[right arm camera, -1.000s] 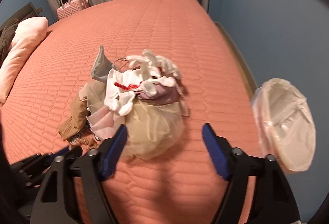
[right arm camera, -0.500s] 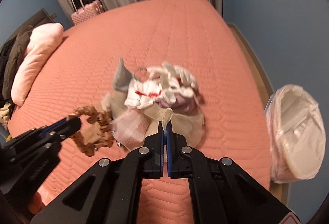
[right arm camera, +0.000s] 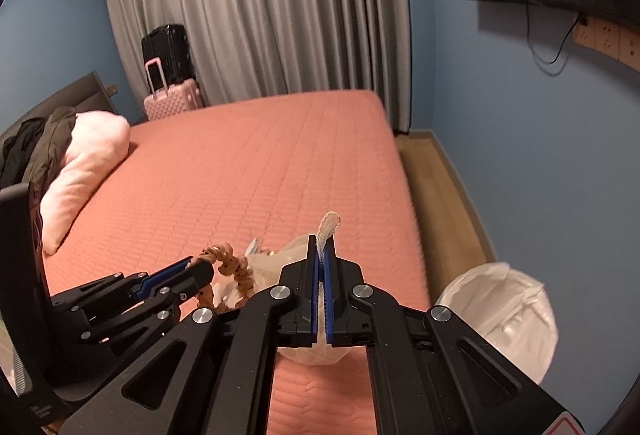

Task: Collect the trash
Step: 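Lift the brown scrunchie with the left tool while the right tool grasps a plastic bag, then open both tools over the wastebasket to drop scrunchie and bag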

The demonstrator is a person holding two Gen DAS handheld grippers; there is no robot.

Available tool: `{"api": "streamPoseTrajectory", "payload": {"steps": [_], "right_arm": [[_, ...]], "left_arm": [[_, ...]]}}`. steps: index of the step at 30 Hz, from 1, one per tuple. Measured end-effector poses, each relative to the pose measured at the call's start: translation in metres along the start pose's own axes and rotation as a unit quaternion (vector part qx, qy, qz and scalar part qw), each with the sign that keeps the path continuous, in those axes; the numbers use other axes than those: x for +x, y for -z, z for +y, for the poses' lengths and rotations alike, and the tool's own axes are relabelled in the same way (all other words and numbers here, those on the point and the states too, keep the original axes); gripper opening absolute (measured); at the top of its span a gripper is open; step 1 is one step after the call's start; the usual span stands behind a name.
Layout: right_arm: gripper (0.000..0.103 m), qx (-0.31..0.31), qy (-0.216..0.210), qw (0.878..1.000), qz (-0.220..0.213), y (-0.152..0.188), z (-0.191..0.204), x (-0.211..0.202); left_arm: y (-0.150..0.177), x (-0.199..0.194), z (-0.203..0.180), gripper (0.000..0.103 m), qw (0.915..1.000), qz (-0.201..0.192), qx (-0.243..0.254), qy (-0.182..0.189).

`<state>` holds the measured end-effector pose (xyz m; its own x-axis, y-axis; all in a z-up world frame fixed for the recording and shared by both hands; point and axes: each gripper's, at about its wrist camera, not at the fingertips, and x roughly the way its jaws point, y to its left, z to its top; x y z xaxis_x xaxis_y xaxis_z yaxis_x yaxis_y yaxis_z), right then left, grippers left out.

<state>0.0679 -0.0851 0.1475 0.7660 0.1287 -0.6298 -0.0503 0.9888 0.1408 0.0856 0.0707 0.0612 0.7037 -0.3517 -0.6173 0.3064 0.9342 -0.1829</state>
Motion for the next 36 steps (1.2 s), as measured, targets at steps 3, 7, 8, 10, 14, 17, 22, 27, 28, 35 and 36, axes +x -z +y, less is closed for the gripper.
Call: {"api": "streamPoseTrajectory", "payload": {"steps": [3, 7, 8, 10, 14, 17, 22, 27, 28, 35, 36], "right_arm": [[0.002, 0.008, 0.011, 1.0, -0.02, -0.017, -0.019, -0.026], [0.002, 0.014, 0.035, 0.998, -0.047, -0.033, -0.047, -0.058], [0.002, 0.014, 0.042, 0.998, -0.051, -0.035, -0.051, -0.062], [0.002, 0.017, 0.059, 0.996, -0.059, -0.039, -0.067, -0.075], [0.002, 0.023, 0.094, 0.993, -0.066, -0.042, -0.094, -0.089], [0.002, 0.037, 0.114, 0.991, -0.065, -0.04, -0.122, -0.094], [0.002, 0.063, 0.138, 0.987, -0.057, -0.03, -0.165, -0.098], [0.002, 0.085, 0.147, 0.984, -0.044, -0.02, -0.201, -0.092], [0.002, 0.089, 0.148, 0.984, -0.041, -0.017, -0.207, -0.088], [0.002, 0.101, 0.144, 0.984, -0.02, -0.006, -0.232, -0.066], [0.003, 0.101, 0.142, 0.985, -0.018, -0.006, -0.234, -0.062]], "left_arm": [[-0.012, -0.006, -0.026, 0.011, 0.9996, -0.012, 0.022, 0.015], [-0.022, -0.009, -0.054, 0.011, 0.9981, -0.021, 0.046, 0.035], [-0.025, -0.008, -0.064, 0.011, 0.9974, -0.023, 0.054, 0.042], [-0.027, -0.007, -0.081, 0.011, 0.9963, -0.024, 0.066, 0.05], [-0.029, 0.0, -0.113, 0.011, 0.9931, -0.022, 0.087, 0.075], [-0.028, 0.008, -0.135, 0.011, 0.9904, -0.014, 0.099, 0.096], [-0.025, 0.031, -0.168, 0.011, 0.9843, 0.001, 0.111, 0.137], [-0.021, 0.058, -0.197, 0.012, 0.9813, 0.015, 0.125, 0.146], [-0.021, 0.064, -0.201, 0.012, 0.9809, 0.019, 0.125, 0.147], [-0.014, 0.093, -0.221, 0.038, 0.9786, 0.045, 0.132, 0.151], [-0.013, 0.094, -0.222, 0.056, 0.98, 0.042, 0.132, 0.143]]}}
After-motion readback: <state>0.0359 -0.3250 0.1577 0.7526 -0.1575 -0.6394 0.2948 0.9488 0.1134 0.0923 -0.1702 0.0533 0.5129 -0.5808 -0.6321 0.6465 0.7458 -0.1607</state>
